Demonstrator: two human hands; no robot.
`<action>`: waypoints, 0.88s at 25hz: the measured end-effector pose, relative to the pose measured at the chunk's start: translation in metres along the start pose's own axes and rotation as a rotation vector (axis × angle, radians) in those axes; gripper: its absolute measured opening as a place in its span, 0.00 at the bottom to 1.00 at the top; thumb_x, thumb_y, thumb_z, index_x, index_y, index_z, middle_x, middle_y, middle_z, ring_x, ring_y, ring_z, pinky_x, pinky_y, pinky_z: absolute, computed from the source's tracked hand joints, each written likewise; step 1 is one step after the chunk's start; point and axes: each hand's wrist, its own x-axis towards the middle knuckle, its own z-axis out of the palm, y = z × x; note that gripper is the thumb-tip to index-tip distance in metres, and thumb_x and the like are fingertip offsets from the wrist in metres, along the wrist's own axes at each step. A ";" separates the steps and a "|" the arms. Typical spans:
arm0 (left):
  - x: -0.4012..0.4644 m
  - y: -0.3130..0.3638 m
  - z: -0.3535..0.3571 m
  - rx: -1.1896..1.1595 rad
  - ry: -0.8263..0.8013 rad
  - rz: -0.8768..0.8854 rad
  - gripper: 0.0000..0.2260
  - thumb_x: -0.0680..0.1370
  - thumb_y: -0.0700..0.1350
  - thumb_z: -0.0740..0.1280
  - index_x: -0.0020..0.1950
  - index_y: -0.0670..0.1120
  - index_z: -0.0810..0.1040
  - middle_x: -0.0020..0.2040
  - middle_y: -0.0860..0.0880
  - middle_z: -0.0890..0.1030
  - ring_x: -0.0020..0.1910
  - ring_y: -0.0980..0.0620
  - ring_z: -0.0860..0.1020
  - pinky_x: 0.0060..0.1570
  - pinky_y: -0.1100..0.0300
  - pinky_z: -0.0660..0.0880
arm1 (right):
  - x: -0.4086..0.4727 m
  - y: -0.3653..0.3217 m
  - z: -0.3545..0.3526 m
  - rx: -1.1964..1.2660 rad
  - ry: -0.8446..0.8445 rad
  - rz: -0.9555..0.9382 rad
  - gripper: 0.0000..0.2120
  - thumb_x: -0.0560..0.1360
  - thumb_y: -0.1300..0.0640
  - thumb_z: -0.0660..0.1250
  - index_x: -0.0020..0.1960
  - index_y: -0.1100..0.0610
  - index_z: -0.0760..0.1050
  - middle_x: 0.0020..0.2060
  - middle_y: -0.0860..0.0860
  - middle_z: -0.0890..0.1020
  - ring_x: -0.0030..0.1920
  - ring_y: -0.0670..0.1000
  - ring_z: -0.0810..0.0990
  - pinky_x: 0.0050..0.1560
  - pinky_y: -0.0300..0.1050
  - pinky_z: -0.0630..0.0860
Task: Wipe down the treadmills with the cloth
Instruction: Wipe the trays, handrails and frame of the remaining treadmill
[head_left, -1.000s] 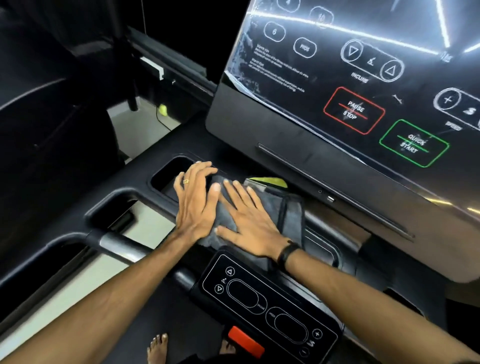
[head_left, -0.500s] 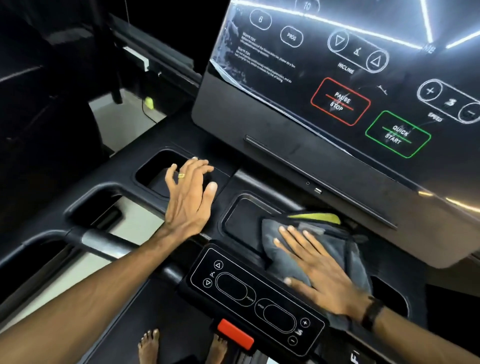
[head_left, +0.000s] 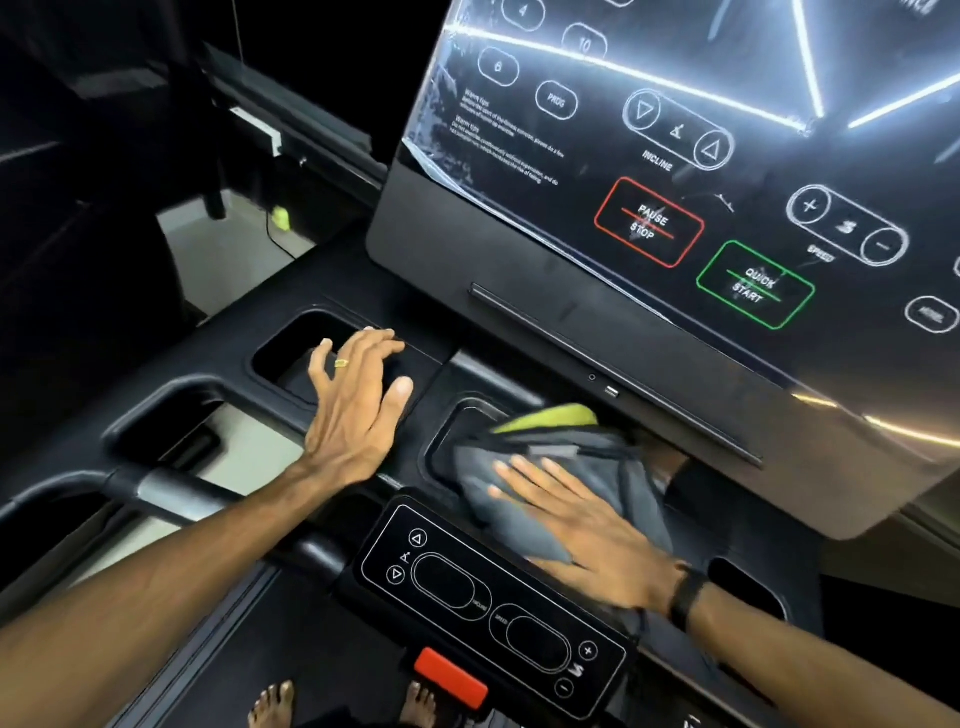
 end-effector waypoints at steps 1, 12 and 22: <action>0.000 0.000 0.000 -0.004 -0.008 -0.001 0.22 0.82 0.55 0.51 0.67 0.44 0.72 0.69 0.48 0.73 0.75 0.50 0.65 0.76 0.43 0.45 | -0.021 0.008 -0.004 -0.013 -0.015 0.000 0.32 0.83 0.38 0.50 0.83 0.51 0.50 0.82 0.49 0.50 0.82 0.51 0.47 0.78 0.58 0.48; 0.005 0.000 -0.003 -0.122 0.055 -0.110 0.26 0.81 0.57 0.51 0.73 0.43 0.65 0.76 0.47 0.66 0.74 0.51 0.67 0.76 0.50 0.40 | 0.136 -0.033 0.009 -0.118 0.054 -0.049 0.36 0.82 0.44 0.63 0.82 0.51 0.50 0.82 0.53 0.45 0.81 0.52 0.38 0.80 0.57 0.41; 0.003 0.002 -0.001 -0.092 0.050 -0.067 0.25 0.81 0.57 0.52 0.72 0.42 0.66 0.75 0.48 0.68 0.68 0.48 0.74 0.77 0.43 0.43 | -0.028 0.006 0.002 -0.084 -0.014 -0.023 0.34 0.80 0.40 0.54 0.83 0.49 0.50 0.82 0.48 0.48 0.82 0.52 0.47 0.80 0.51 0.41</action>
